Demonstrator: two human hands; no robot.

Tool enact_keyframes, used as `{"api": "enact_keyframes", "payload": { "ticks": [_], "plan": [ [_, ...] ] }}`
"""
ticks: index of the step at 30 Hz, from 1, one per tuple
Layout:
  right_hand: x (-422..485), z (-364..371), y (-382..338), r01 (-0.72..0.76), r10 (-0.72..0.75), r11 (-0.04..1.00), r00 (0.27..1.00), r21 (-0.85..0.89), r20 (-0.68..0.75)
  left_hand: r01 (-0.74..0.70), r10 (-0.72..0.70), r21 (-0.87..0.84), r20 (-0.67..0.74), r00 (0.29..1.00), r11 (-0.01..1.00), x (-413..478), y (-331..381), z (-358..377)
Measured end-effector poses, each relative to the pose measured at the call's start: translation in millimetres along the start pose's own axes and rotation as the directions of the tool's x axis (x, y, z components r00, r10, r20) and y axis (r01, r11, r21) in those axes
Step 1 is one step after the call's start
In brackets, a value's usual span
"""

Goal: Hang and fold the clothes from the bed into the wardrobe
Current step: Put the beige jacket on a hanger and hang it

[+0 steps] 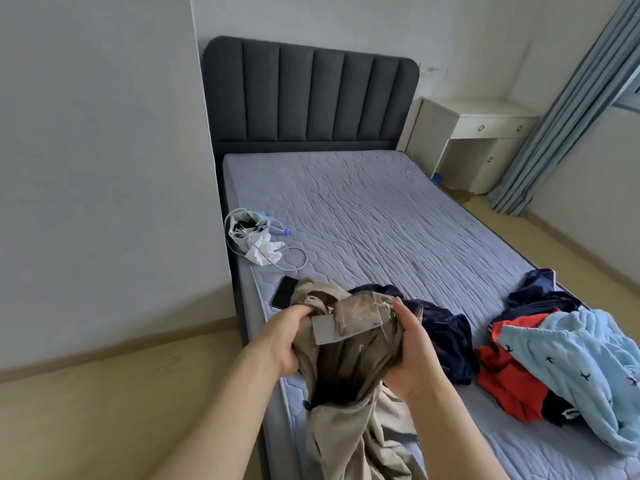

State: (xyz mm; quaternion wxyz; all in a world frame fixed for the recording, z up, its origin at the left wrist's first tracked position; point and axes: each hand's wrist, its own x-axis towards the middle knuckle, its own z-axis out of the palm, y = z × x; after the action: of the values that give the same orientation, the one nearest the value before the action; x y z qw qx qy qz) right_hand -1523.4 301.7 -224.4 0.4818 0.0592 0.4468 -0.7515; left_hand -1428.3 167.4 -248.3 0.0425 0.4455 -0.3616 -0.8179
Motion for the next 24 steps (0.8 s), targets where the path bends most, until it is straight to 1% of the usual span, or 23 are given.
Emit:
{"api": "enact_keyframes", "payload": {
  "ticks": [2,4,6,7,10,13,16,18,20,22,24],
  "plan": [
    [2,-1,5,-0.069,0.061,0.993,0.994,-0.098,-0.086,-0.031,0.027,-0.134,-0.032,0.999,0.990,-10,-3,-5],
    [2,-7,15,-0.114,0.074,0.966,0.982,-0.231,-0.176,-0.059,0.039,-0.233,-0.088,0.995,0.971,-22,-10,-11],
    [-2,-18,29,-0.160,0.079,0.928,0.967,-0.335,-0.243,-0.102,0.053,-0.297,-0.169,0.984,0.949,-36,-20,-18],
    [-5,-24,37,-0.194,0.105,0.912,0.962,-0.362,-0.253,-0.132,0.063,-0.322,-0.216,0.974,0.937,-43,-26,-24],
    [-14,-37,60,-0.280,0.217,0.898,0.953,-0.340,-0.211,-0.198,0.065,-0.366,-0.346,0.936,0.909,-68,-47,-41],
    [-18,-28,82,-0.309,0.270,0.920,0.945,-0.240,-0.183,-0.254,0.047,-0.415,-0.446,0.894,0.874,-104,-72,-64],
    [-30,1,113,-0.394,0.386,0.903,0.919,-0.174,-0.077,-0.349,0.070,-0.452,-0.526,0.848,0.821,-154,-96,-98],
    [-44,24,138,-0.469,0.486,0.857,0.873,-0.211,0.032,-0.437,0.106,-0.485,-0.569,0.816,0.757,-191,-107,-122],
    [-58,47,161,-0.509,0.560,0.807,0.821,-0.299,0.113,-0.535,0.141,-0.507,-0.623,0.770,0.676,-225,-114,-146],
    [-71,72,179,-0.501,0.596,0.772,0.785,-0.391,0.172,-0.628,0.162,-0.506,-0.688,0.707,0.591,-253,-119,-171],
    [-81,96,197,-0.472,0.624,0.736,0.751,-0.485,0.215,-0.702,0.180,-0.477,-0.746,0.642,0.529,-276,-124,-194]
  ]
}}
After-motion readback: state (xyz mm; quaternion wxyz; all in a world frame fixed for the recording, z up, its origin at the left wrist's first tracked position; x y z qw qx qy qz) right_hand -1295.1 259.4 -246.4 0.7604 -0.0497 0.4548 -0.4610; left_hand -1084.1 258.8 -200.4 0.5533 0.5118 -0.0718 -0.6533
